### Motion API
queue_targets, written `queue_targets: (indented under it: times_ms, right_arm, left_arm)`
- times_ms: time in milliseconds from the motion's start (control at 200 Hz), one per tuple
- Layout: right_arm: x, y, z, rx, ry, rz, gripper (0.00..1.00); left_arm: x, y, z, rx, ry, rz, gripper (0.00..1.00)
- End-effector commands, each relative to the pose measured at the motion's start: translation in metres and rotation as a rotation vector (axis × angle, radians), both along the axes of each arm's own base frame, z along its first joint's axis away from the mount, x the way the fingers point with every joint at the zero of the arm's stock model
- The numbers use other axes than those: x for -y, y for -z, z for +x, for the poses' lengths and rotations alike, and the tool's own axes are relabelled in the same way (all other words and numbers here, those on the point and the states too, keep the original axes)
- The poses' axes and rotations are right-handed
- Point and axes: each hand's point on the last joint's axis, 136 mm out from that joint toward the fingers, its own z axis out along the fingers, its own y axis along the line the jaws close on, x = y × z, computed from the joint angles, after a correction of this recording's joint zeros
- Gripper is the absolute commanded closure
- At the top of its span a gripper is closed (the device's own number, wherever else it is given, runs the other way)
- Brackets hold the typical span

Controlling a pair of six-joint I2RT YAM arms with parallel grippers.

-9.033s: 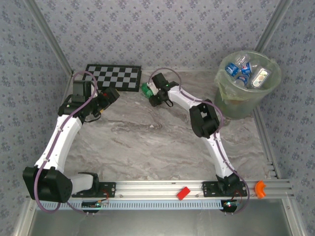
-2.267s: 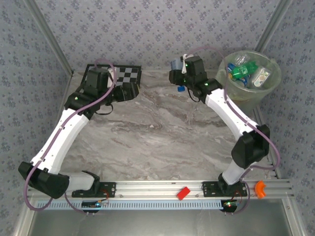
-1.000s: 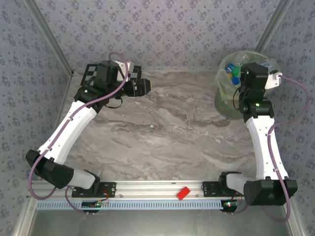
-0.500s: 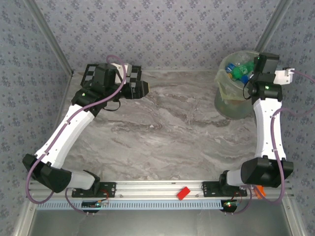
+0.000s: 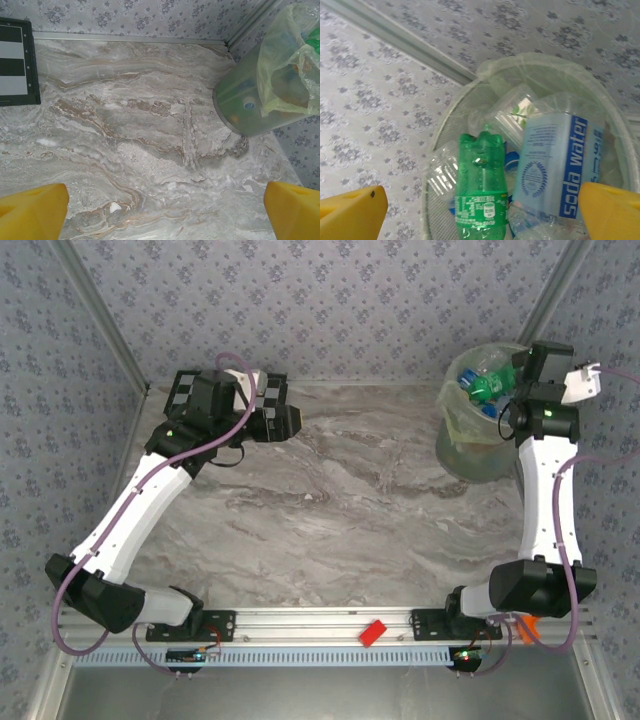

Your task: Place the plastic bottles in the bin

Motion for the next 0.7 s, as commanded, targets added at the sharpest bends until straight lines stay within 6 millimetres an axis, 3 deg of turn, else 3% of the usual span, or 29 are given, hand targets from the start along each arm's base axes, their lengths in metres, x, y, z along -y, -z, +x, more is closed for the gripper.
queue_targets:
  times_ms: [0, 185, 305, 475, 655, 665, 695]
  right_arm:
    - [-0.009, -0.043, 0.001, 0.04, -0.112, -0.128, 0.0]
    - [-0.039, -0.054, 0.012, 0.014, -0.35, -0.276, 0.0]
    - [-0.082, -0.044, 0.017, -0.023, -0.593, -0.415, 0.0]
    - [-0.136, 0.011, 0.008, -0.18, -0.814, -0.639, 0.0]
    - [-0.182, 0.077, -0.004, -0.221, -0.945, -0.786, 0.0]
    - [-0.183, 0.092, -0.005, -0.246, -0.96, -0.785, 0.0]
    - [-0.189, 0.107, -0.008, -0.253, -0.979, -0.793, 0.0]
  left_arm:
    - [-0.003, -0.01, 0.002, 0.047, -0.019, 0.009, 0.0]
    - [-0.036, 0.006, 0.016, 0.039, -0.18, 0.088, 0.0]
    - [-0.067, 0.021, 0.027, 0.012, -0.311, 0.117, 0.0]
    - [-0.12, 0.053, 0.034, -0.003, -0.502, 0.196, 0.0]
    - [-0.172, 0.085, 0.023, 0.015, -0.637, 0.297, 0.0]
    - [-0.175, 0.087, 0.022, 0.017, -0.648, 0.307, 0.0]
    - [-0.185, 0.091, 0.018, 0.027, -0.687, 0.336, 0.0]
